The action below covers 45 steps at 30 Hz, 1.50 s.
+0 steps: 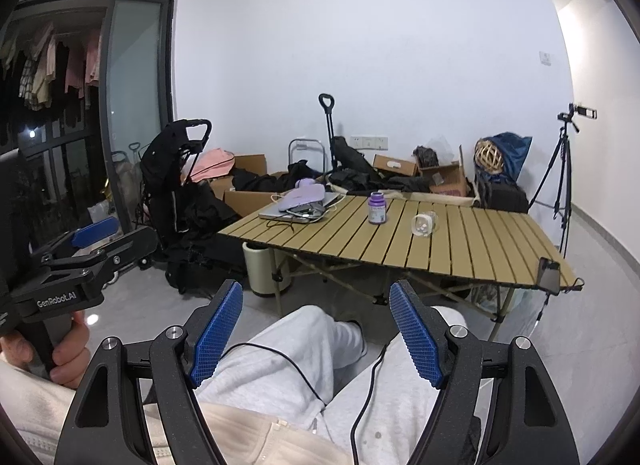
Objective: Organize rigid objects
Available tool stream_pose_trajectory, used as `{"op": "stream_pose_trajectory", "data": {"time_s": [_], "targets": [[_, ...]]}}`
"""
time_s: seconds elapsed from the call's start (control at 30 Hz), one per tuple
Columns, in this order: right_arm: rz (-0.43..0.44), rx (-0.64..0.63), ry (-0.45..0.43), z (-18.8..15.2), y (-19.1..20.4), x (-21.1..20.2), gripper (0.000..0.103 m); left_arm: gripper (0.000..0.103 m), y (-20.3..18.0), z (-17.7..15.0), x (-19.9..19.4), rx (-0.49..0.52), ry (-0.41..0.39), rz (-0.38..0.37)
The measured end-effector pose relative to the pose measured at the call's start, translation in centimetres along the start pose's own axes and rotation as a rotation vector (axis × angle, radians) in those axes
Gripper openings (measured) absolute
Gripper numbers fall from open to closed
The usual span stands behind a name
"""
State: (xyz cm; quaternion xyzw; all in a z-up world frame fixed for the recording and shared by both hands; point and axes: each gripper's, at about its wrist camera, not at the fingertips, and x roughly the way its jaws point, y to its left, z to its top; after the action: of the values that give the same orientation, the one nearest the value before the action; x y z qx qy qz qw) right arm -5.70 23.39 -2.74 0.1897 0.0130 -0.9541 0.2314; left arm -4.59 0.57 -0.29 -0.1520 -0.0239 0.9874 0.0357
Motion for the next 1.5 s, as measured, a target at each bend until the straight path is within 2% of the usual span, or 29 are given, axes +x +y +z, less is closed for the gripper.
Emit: {"op": "stream_pose_trajectory", "data": {"time_s": [0.1,0.23,0.4,0.5,0.63,0.73,0.83,0.93,1.03,1.13,1.23,1.43,1.5], "targets": [[0.016,0.011,0.035,0.5,-0.9,1.3,0.081,0.103,0.4,0.7,1.8,-0.008,0.024,-0.014],[-0.002,0.005,0.069,1.5,-2.7,3.6,0.081,0.103,1.2,1.9,5.2,-0.006,0.033,0.004],[-0.053,-0.022,0.134,3.2,-5.6,8.5,0.081,0.103,2.4,2.8,11.8,0.036,0.078,0.041],[-0.061,-0.013,0.235,3.3,-8.0,13.1,0.081,0.103,2.9,3.0,16.7,0.060,0.128,0.031],[-0.074,0.032,0.339,3.6,-11.7,19.5,0.081,0.103,2.9,3.3,22.3,0.074,0.149,0.017],[-0.064,0.057,0.372,4.5,-14.1,23.8,0.081,0.103,2.7,3.7,27.8,0.075,0.187,-0.021],[-0.084,0.069,0.373,5.9,-15.9,27.2,0.081,0.103,2.4,4.0,32.6,0.052,0.249,-0.077],[-0.102,0.111,0.375,7.2,-18.8,31.8,0.081,0.103,1.9,4.0,37.7,0.050,0.277,-0.099],[-0.105,0.188,0.375,8.3,-22.5,37.8,0.081,0.103,1.9,4.1,43.2,0.042,0.297,-0.115],[-0.124,0.220,0.380,8.8,-25.2,43.4,0.081,0.103,1.9,3.9,48.1,0.026,0.334,-0.103],[-0.156,0.196,0.403,9.4,-27.2,50.3,0.081,0.103,1.7,3.7,53.3,0.022,0.366,-0.091],[-0.264,0.180,0.428,9.1,-30.1,58.7,0.081,0.103,1.4,3.2,59.8,0.029,0.395,-0.088],[-0.311,0.227,0.462,8.7,-31.5,61.2,0.081,0.103,1.2,2.8,61.5,0.031,0.412,-0.091]]}}
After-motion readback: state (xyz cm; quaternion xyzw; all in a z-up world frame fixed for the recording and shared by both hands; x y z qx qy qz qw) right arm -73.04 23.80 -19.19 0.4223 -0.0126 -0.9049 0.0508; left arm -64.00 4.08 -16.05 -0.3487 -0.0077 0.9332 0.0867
